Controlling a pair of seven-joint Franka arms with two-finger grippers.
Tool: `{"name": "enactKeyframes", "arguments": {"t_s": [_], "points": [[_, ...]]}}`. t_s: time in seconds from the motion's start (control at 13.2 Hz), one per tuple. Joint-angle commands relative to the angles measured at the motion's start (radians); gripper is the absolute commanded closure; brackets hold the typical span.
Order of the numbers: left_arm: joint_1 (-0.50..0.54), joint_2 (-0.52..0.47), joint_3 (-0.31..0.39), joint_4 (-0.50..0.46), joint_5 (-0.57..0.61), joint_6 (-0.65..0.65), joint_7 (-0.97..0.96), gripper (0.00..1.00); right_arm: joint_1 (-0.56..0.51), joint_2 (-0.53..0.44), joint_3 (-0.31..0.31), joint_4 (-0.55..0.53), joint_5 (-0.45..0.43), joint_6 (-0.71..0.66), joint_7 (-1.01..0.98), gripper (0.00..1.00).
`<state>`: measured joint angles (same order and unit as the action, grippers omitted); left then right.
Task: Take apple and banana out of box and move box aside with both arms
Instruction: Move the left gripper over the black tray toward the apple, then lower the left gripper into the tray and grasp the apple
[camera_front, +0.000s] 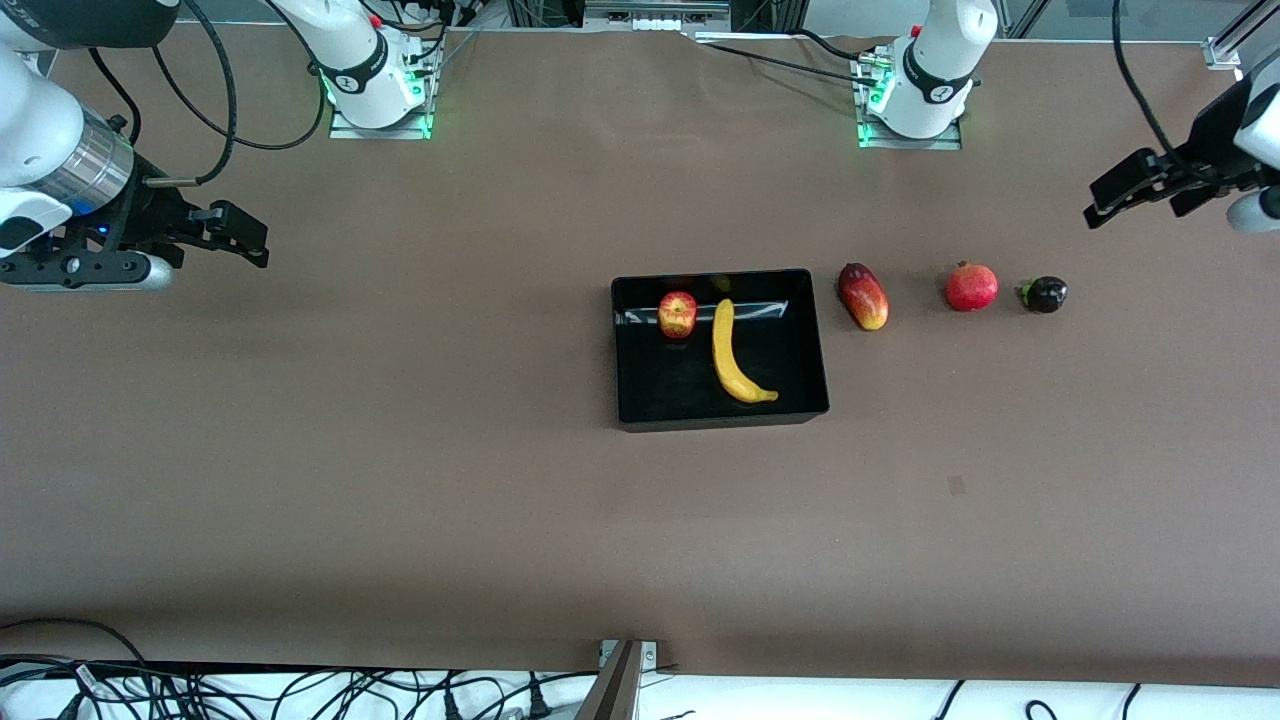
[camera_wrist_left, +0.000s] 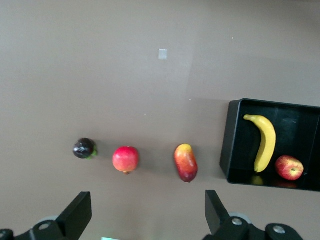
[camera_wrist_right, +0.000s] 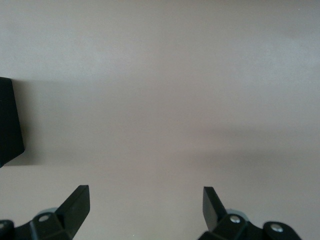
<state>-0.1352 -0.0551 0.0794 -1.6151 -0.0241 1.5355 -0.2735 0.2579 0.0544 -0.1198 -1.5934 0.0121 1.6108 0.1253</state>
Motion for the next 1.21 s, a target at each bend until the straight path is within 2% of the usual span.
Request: {"name": "enactKeyframes", "arguments": {"t_s": [0.0, 0.23, 0.46, 0.61, 0.76, 0.91, 1.14], "points": [[-0.006, 0.044, -0.041, 0.021, -0.020, 0.031, -0.104, 0.00, -0.006, 0.001, 0.002, 0.013, 0.019, -0.002, -0.006, 0.00], [-0.010, 0.118, -0.111, 0.020, -0.020, 0.096, -0.330, 0.00, -0.008, 0.001, 0.002, 0.013, 0.019, -0.003, -0.007, 0.00], [-0.018, 0.249, -0.202, 0.008, -0.005, 0.211, -0.655, 0.00, -0.008, 0.001, 0.002, 0.013, 0.019, -0.003, -0.007, 0.00], [-0.036, 0.332, -0.245, -0.006, -0.002, 0.312, -0.752, 0.00, -0.008, 0.001, 0.002, 0.013, 0.019, -0.003, -0.009, 0.00], [-0.105, 0.429, -0.244, -0.008, 0.004, 0.394, -0.833, 0.00, -0.008, 0.001, 0.002, 0.013, 0.019, -0.003, -0.009, 0.00], [-0.182, 0.524, -0.245, -0.008, 0.067, 0.475, -0.999, 0.00, -0.009, 0.001, 0.002, 0.013, 0.016, -0.002, -0.009, 0.00], [-0.265, 0.606, -0.245, -0.012, 0.078, 0.540, -1.093, 0.00, -0.012, 0.001, 0.002, 0.013, 0.016, -0.005, -0.009, 0.00]]}}
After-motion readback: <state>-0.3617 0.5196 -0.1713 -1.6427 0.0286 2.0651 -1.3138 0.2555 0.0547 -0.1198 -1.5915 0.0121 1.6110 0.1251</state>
